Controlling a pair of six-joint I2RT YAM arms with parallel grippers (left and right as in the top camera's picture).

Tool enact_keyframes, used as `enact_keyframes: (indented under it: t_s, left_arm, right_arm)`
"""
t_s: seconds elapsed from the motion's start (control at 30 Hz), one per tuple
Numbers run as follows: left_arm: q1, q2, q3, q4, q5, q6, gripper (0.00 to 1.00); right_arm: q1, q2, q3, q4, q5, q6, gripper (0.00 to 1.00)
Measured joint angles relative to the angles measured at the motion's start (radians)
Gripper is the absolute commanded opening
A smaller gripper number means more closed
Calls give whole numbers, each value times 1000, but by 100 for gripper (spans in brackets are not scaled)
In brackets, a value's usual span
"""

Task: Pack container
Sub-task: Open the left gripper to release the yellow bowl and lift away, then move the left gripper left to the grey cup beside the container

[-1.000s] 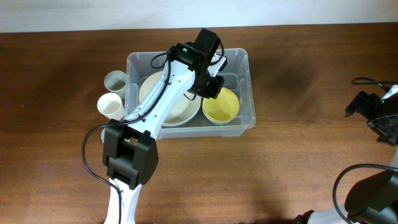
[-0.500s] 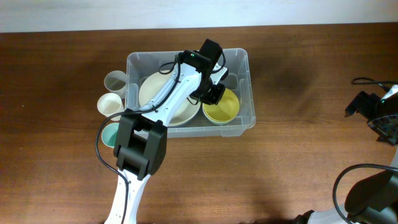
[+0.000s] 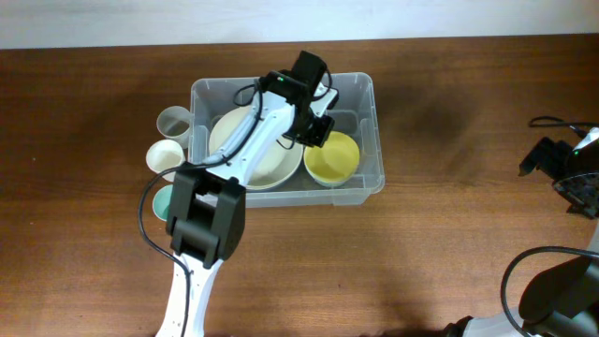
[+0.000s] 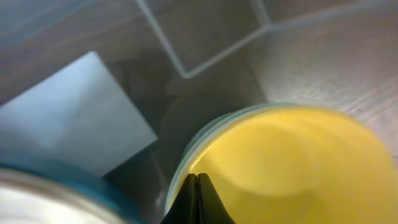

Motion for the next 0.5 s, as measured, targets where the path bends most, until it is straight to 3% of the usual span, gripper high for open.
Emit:
enact_keyframes:
  t_s: [0.5]
  left_arm:
    - [33,0,0,45,0,24,1]
  right_arm:
    - [0,0,0,0,0,0,99]
